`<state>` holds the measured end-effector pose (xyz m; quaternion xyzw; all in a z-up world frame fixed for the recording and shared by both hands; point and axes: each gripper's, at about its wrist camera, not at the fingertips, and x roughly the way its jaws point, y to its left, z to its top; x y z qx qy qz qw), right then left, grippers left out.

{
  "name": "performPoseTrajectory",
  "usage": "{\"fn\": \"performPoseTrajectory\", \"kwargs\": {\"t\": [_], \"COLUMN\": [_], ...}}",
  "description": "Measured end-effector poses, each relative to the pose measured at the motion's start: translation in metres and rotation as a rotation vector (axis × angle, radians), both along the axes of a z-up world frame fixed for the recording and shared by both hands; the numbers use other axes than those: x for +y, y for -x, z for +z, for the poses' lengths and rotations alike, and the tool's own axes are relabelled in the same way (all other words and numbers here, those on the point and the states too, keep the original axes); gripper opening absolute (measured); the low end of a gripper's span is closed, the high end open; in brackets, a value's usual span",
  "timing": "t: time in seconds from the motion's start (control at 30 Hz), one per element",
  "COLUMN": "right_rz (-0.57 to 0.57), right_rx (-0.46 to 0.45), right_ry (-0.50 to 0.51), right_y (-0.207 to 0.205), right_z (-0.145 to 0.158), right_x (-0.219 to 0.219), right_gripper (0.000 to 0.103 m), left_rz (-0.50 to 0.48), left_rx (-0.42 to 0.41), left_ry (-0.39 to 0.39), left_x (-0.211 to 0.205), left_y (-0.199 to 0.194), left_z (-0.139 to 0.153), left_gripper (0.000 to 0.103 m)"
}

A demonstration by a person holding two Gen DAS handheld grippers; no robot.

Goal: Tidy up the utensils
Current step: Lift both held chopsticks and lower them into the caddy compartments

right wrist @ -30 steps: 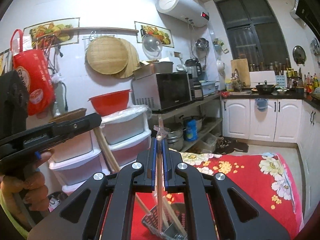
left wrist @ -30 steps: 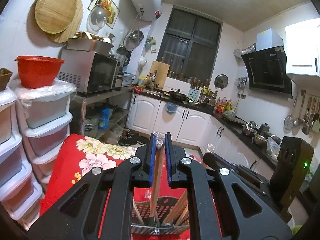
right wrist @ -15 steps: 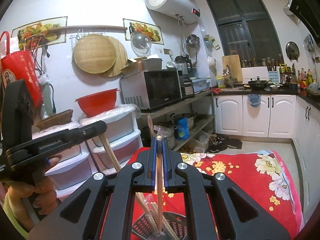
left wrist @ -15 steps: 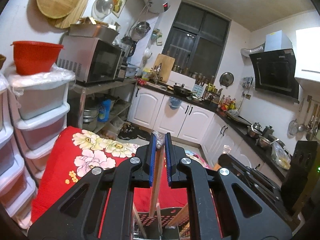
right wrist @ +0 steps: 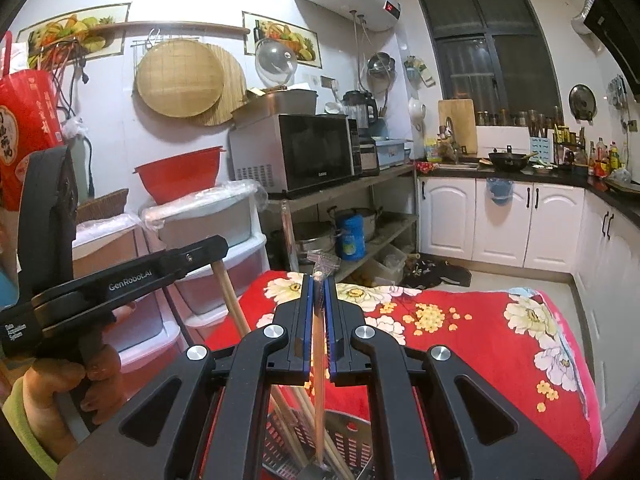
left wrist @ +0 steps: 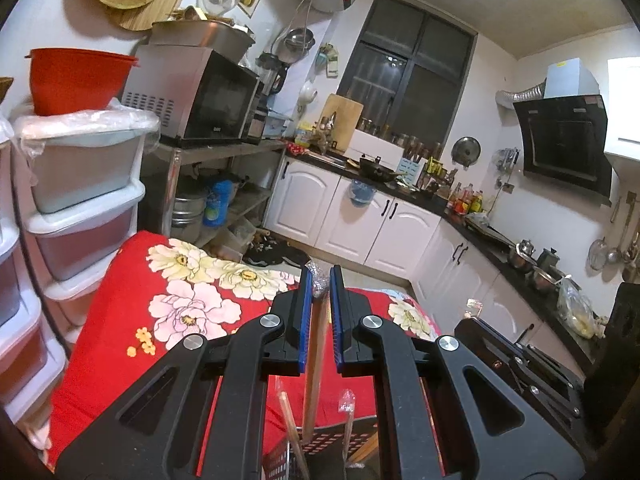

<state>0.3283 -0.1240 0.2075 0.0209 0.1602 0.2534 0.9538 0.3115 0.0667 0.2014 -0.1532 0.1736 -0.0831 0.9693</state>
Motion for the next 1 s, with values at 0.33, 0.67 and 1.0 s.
{"fn": "performPoseTrajectory", "kwargs": {"t": [0.33, 0.67, 1.0], "right_rz": [-0.027, -0.041, -0.050], "right_rx": [0.045, 0.078, 0.028], "right_ry": [0.033, 0.044, 0.043], "right_y": [0.000, 0.010, 0.022], "right_z": [-0.026, -0.048, -0.055], "right_x": [-0.003, -0.011, -0.018], "right_gripper": [0.006, 0.006, 0.006], "left_rz": [-0.044, -0.064, -0.031], "left_rx": [0.041, 0.072, 0.107], "left_ry": [0.012, 0.021, -0.003], "left_x": [-0.005, -0.009, -0.013], "left_y": [0.001, 0.015, 0.033], "left_z": [-0.022, -0.048, -0.063], "left_gripper": [0.004, 0.004, 0.004]}}
